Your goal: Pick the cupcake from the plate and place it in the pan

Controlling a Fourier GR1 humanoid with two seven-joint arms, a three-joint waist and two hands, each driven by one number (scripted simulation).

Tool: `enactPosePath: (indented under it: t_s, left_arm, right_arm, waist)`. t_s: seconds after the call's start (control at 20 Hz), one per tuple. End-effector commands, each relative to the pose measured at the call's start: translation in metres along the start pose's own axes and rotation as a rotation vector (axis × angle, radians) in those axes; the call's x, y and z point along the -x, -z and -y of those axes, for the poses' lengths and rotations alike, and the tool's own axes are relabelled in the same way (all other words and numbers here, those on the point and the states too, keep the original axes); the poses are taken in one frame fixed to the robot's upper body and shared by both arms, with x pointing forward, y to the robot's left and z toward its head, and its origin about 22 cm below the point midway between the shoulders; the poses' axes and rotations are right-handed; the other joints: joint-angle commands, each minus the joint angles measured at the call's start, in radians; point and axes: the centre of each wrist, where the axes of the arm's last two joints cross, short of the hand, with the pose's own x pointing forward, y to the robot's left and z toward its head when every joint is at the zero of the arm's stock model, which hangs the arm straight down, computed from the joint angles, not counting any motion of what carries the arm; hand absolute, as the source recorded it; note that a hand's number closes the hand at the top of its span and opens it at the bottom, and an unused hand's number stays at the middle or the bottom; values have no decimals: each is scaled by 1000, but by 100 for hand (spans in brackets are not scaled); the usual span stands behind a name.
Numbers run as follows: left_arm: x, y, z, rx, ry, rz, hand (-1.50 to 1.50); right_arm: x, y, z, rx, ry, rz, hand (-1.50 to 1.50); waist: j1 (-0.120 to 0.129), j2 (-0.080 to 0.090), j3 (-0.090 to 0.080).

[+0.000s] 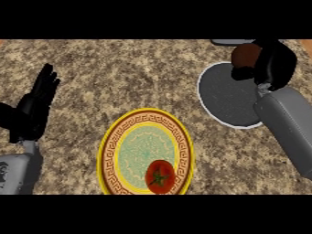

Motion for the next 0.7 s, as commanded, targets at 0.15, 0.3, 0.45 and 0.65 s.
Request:
enactPosePath:
  t_s: [0.15, 0.3, 0.45, 0.65]
  left_arm:
    - [-6, 6, 2, 30, -4, 13, 0]
    - [2, 11, 11, 42, -10, 14, 0]
    - [-2, 10, 8, 41, 6, 24, 0]
    - [-3, 10, 15, 27, 3, 42, 0]
  right_arm:
    - [68, 30, -28, 31, 2, -64, 150]
    - [84, 30, -43, -9, -3, -66, 150]
    - [88, 36, -39, -112, 130, -176, -150]
    - [83, 18, -56, -338, 302, -225, -150]
  waist:
    - [19, 5, 1]
    - [31, 14, 1]
    - [35, 16, 2]
    - [40, 22, 4]
